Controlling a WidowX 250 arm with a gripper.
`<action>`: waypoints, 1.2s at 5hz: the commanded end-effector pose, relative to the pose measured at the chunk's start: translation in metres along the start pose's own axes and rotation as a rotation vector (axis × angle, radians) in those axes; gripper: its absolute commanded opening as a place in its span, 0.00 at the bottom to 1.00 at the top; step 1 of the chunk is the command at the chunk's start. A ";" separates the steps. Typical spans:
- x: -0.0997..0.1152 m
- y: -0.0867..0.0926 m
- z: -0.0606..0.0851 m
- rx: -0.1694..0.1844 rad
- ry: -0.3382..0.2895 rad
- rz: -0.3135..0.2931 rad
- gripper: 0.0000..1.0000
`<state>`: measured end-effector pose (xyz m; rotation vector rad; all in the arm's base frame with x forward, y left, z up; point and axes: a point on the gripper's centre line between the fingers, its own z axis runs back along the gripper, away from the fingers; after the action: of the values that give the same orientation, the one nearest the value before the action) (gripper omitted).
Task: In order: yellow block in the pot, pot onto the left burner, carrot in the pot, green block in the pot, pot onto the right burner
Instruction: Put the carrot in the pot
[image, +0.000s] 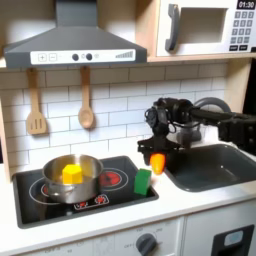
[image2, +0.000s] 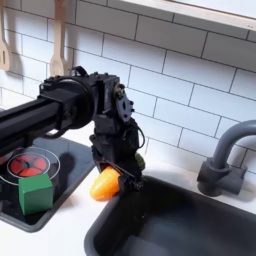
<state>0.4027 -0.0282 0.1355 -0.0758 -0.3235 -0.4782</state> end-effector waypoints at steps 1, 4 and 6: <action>-0.007 0.005 0.035 0.021 -0.072 0.039 0.00; -0.041 0.035 0.090 0.082 -0.148 0.167 0.00; -0.069 0.066 0.109 0.113 -0.154 0.271 0.00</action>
<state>0.3422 0.0761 0.2116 -0.0542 -0.4683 -0.1737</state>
